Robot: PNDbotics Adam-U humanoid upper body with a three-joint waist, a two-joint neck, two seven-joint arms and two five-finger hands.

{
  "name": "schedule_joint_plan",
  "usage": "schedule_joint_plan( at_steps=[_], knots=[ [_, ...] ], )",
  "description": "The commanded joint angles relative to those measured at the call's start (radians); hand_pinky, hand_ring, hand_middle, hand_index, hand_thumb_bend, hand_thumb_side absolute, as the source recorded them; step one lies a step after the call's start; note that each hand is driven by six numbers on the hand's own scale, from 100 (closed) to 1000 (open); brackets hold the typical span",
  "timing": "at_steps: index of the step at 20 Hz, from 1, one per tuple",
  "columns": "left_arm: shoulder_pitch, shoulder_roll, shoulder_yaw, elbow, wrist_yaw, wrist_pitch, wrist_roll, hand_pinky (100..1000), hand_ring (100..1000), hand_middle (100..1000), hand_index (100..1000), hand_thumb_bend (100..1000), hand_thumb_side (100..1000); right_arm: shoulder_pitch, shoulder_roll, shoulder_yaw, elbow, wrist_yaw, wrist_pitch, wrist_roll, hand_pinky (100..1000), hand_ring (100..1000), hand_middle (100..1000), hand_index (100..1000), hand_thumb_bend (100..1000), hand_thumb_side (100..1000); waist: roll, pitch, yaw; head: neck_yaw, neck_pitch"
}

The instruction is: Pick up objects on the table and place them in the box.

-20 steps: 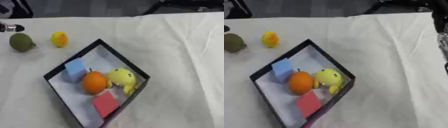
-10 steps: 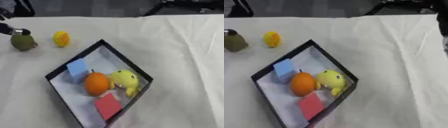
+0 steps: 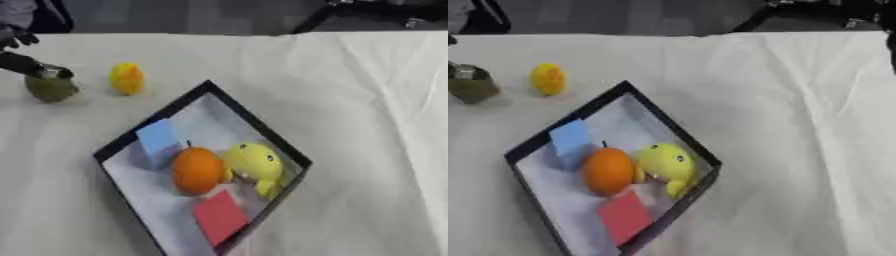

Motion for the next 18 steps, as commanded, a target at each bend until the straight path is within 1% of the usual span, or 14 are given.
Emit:
schedule_joint_plan(
  at_steps=[1, 7, 9, 10, 11, 12, 13, 14, 16, 17, 18],
  knots=[
    [-0.023, 0.011, 0.033, 0.038, -0.043, 0.017, 0.034, 884, 897, 834, 891, 749, 535, -0.017, -0.011, -0.007, -0.018, -0.008, 0.001, -0.002, 921, 746, 733, 823, 100, 706, -0.013, 0.003, -0.003, 0.019, -0.005],
    [-0.020, 0.000, 0.043, 0.086, -0.080, 0.027, 0.043, 871, 886, 814, 886, 763, 554, -0.016, -0.005, -0.007, -0.016, -0.011, 0.002, -0.003, 921, 745, 732, 823, 100, 708, -0.013, 0.005, -0.006, 0.022, 0.003],
    [-0.021, -0.002, 0.044, 0.098, -0.101, 0.035, 0.038, 863, 880, 807, 883, 755, 558, -0.016, -0.004, -0.007, -0.015, -0.012, 0.002, -0.003, 921, 744, 732, 823, 100, 709, -0.013, 0.005, -0.006, 0.023, 0.005],
    [-0.020, -0.002, 0.045, 0.103, -0.112, 0.041, 0.038, 852, 870, 797, 879, 717, 549, -0.015, -0.004, -0.007, -0.015, -0.012, 0.002, -0.003, 921, 744, 732, 822, 100, 709, -0.013, 0.004, -0.007, 0.023, 0.005],
    [-0.020, -0.004, 0.047, 0.107, -0.122, 0.048, 0.041, 849, 867, 793, 879, 698, 550, -0.015, -0.004, -0.007, -0.015, -0.012, 0.002, -0.003, 922, 744, 731, 822, 100, 709, -0.013, 0.004, -0.007, 0.024, 0.004],
    [-0.019, -0.006, 0.052, 0.110, -0.125, 0.054, 0.045, 846, 863, 789, 880, 642, 560, -0.014, -0.004, -0.007, -0.014, -0.012, 0.002, -0.003, 922, 744, 731, 822, 100, 710, -0.013, 0.005, -0.008, 0.025, 0.003],
    [-0.018, -0.008, 0.055, 0.113, -0.128, 0.061, 0.053, 845, 861, 788, 878, 620, 561, -0.014, -0.004, -0.006, -0.014, -0.013, 0.002, -0.003, 922, 744, 731, 822, 100, 711, -0.013, 0.005, -0.009, 0.026, 0.002],
    [-0.017, -0.010, 0.058, 0.117, -0.130, 0.070, 0.063, 837, 854, 781, 872, 556, 539, -0.015, -0.003, -0.006, -0.014, -0.013, 0.003, -0.002, 922, 744, 731, 822, 100, 712, -0.014, 0.006, -0.010, 0.028, 0.000],
    [-0.018, -0.017, 0.066, 0.126, -0.134, 0.092, 0.095, 828, 845, 773, 865, 495, 532, -0.016, -0.002, -0.005, -0.013, -0.014, 0.003, -0.001, 922, 743, 731, 822, 100, 713, -0.015, 0.008, -0.013, 0.032, -0.004],
    [-0.019, -0.022, 0.071, 0.132, -0.132, 0.100, 0.110, 827, 843, 771, 861, 486, 532, -0.016, -0.001, -0.005, -0.013, -0.014, 0.003, -0.001, 922, 743, 731, 822, 100, 714, -0.015, 0.009, -0.015, 0.034, -0.005],
    [-0.020, -0.026, 0.074, 0.138, -0.126, 0.106, 0.122, 824, 838, 765, 843, 458, 512, -0.016, 0.001, -0.005, -0.013, -0.014, 0.003, -0.001, 923, 743, 731, 822, 100, 715, -0.015, 0.010, -0.016, 0.035, -0.007]
  ],
)
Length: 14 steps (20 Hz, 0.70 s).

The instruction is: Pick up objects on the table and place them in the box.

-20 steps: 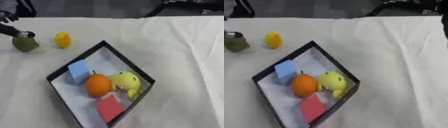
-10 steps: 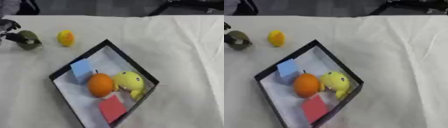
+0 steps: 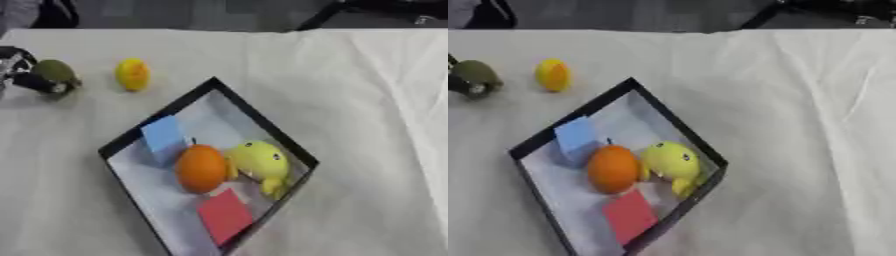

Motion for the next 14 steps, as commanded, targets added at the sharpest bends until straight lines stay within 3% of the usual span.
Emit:
schedule_joint_plan(
  at_steps=[1, 2, 3, 5, 6, 10, 14],
  knots=[
    [-0.020, 0.011, 0.018, 0.008, 0.003, 0.021, 0.041, 820, 834, 760, 830, 436, 490, -0.017, -0.014, -0.005, -0.012, -0.006, 0.001, 0.000, 923, 743, 730, 822, 100, 715, -0.013, 0.003, -0.002, 0.007, -0.012],
    [-0.020, 0.010, 0.019, 0.013, 0.004, 0.026, 0.054, 803, 816, 744, 801, 358, 389, -0.017, -0.013, -0.005, -0.012, -0.007, 0.001, 0.000, 923, 743, 730, 821, 100, 717, -0.013, 0.004, -0.003, 0.007, -0.012],
    [-0.020, 0.008, 0.019, 0.015, 0.002, 0.032, 0.070, 797, 810, 738, 782, 338, 359, -0.017, -0.012, -0.005, -0.012, -0.007, 0.001, 0.000, 923, 743, 730, 821, 100, 717, -0.013, 0.004, -0.004, 0.007, -0.011],
    [-0.018, 0.004, 0.021, 0.023, 0.005, 0.038, 0.092, 773, 778, 696, 709, 209, 250, -0.017, -0.010, -0.005, -0.011, -0.008, 0.001, 0.000, 923, 743, 730, 821, 100, 716, -0.014, 0.004, -0.005, 0.004, -0.008],
    [-0.017, 0.002, 0.021, 0.025, 0.010, 0.037, 0.100, 757, 753, 655, 640, 100, 137, -0.017, -0.010, -0.006, -0.011, -0.008, 0.001, 0.000, 923, 743, 730, 821, 100, 715, -0.014, 0.003, -0.006, 0.001, -0.006],
    [-0.012, 0.004, 0.008, -0.005, 0.050, 0.013, 0.114, 747, 730, 606, 532, 100, 100, -0.010, -0.011, -0.009, -0.010, -0.009, -0.001, -0.002, 923, 743, 729, 821, 100, 712, -0.015, -0.005, -0.003, -0.016, 0.008],
    [-0.007, 0.039, -0.054, -0.168, 0.098, -0.062, 0.080, 745, 723, 597, 507, 100, 100, 0.003, -0.014, -0.014, -0.008, -0.010, -0.003, -0.006, 924, 743, 729, 822, 100, 708, -0.013, -0.019, 0.008, -0.071, 0.029]
  ],
)
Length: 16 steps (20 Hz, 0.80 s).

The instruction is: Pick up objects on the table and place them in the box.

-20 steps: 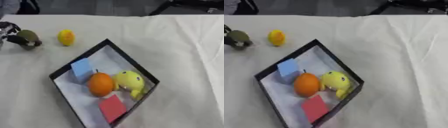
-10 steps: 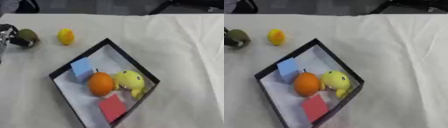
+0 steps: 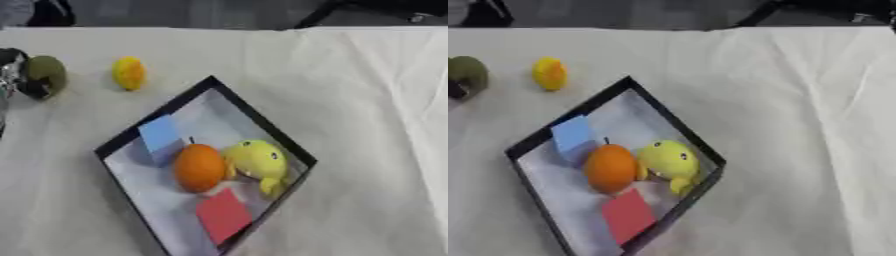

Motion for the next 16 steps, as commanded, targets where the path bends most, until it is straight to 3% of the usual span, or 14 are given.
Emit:
schedule_joint_plan(
  at_steps=[1, 4, 8, 16],
  knots=[
    [-0.013, 0.070, -0.057, -0.171, 0.035, -0.066, -0.032, 744, 722, 597, 508, 100, 100, -0.003, -0.024, -0.013, -0.007, -0.003, -0.003, -0.005, 924, 743, 729, 822, 100, 707, -0.012, -0.025, 0.006, -0.052, 0.017],
    [-0.005, 0.111, -0.110, -0.370, 0.050, -0.103, -0.081, 739, 718, 597, 506, 100, 100, 0.002, -0.027, -0.012, -0.007, -0.003, -0.004, -0.004, 924, 743, 729, 822, 100, 702, -0.009, -0.036, 0.014, -0.083, 0.027],
    [0.010, 0.163, -0.166, -0.645, 0.068, -0.134, -0.129, 732, 710, 595, 506, 100, 100, 0.007, -0.033, -0.011, -0.006, 0.000, -0.006, -0.002, 924, 743, 729, 822, 100, 697, -0.001, -0.052, 0.024, -0.091, 0.034],
    [0.092, 0.278, -0.251, -1.188, 0.350, -0.121, -0.215, 727, 692, 587, 508, 100, 100, 0.009, -0.036, -0.008, -0.007, 0.003, -0.008, 0.002, 924, 744, 728, 822, 100, 690, 0.013, -0.069, 0.029, -0.088, 0.028]
  ],
)
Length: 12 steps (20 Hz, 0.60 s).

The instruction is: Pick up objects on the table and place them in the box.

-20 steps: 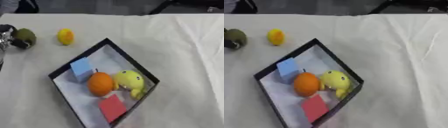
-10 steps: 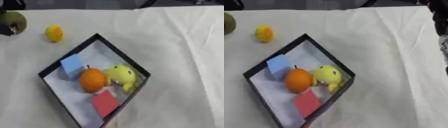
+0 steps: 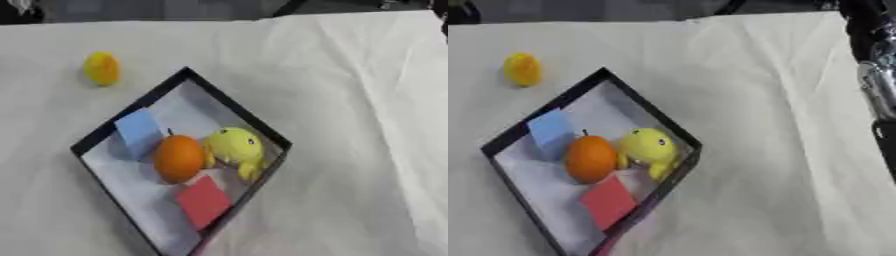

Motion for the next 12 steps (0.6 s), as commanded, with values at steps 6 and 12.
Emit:
schedule_joint_plan(
  at_steps=[6, 12],
  knots=[
    [0.011, 0.113, -0.122, -0.228, 0.300, -0.062, -0.056, 723, 682, 585, 512, 100, 100, -0.015, -0.034, -0.003, -0.012, 0.006, -0.003, 0.008, 924, 744, 729, 822, 100, 688, 0.015, -0.044, -0.001, 0.003, -0.001],
    [0.023, 0.128, -0.197, -0.229, 0.377, -0.056, -0.087, 725, 681, 587, 517, 100, 104, -0.017, -0.034, 0.000, -0.012, 0.007, -0.003, 0.013, 924, 744, 729, 822, 100, 687, 0.016, -0.047, 0.001, 0.006, 0.000]
  ],
)
